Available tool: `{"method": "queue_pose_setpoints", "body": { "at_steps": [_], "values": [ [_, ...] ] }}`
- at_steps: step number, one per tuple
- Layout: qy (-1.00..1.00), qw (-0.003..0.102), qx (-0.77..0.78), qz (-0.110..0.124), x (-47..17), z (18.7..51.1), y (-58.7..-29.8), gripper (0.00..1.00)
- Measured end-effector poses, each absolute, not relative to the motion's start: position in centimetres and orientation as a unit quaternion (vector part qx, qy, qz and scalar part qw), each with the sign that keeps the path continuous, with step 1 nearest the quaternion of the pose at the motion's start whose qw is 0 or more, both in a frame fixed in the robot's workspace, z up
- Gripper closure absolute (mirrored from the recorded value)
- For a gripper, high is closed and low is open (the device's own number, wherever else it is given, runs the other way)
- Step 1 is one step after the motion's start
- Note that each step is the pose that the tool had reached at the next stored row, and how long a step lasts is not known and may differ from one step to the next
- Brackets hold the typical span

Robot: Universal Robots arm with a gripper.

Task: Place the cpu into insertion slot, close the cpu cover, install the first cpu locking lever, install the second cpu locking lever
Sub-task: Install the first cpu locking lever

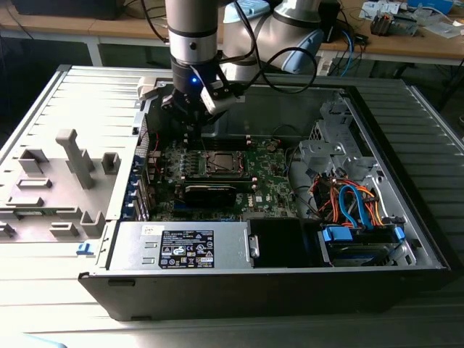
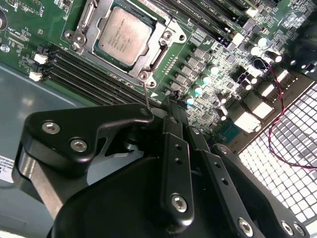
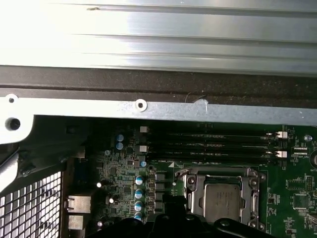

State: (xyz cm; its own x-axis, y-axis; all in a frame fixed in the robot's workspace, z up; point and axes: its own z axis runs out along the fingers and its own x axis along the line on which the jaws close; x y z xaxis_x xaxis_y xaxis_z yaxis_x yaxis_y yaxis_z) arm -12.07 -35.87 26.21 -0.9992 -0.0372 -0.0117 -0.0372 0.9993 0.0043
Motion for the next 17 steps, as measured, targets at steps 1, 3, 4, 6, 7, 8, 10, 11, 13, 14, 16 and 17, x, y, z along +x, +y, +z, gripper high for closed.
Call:
{"method": "queue_pose_setpoints", "body": {
  "at_steps": [1,3,4,6,7,8,10,11,13,14,16,17],
  "values": [
    [1.0,0.006,-0.019,0.002,-12.1,26.2,-35.9,0.89],
    [1.0,0.006,-0.019,0.002,-12.1,26.1,-35.9,0.89],
    [1.0,0.006,-0.019,0.002,-12.2,26.1,-35.9,0.89],
    [1.0,0.006,-0.019,0.002,-12.5,26.1,-35.9,0.89],
    [1.0,0.007,-0.019,0.002,-12.7,26.1,-35.9,0.89],
    [1.0,0.008,-0.019,0.002,-13.0,26.1,-35.9,0.89],
    [1.0,0.008,-0.019,0.003,-13.2,26.1,-35.8,0.89],
    [1.0,0.008,-0.019,0.003,-13.3,26.1,-35.8,0.89],
    [1.0,0.008,-0.019,0.004,-13.3,26.1,-35.6,0.89],
    [1.0,0.008,-0.019,0.004,-13.3,26.1,-35.4,0.89],
    [1.0,0.008,-0.019,0.007,-13.3,26.1,-35.1,0.89],
    [1.0,0.008,-0.019,0.009,-13.3,26.1,-35.0,0.89]
  ]
}}
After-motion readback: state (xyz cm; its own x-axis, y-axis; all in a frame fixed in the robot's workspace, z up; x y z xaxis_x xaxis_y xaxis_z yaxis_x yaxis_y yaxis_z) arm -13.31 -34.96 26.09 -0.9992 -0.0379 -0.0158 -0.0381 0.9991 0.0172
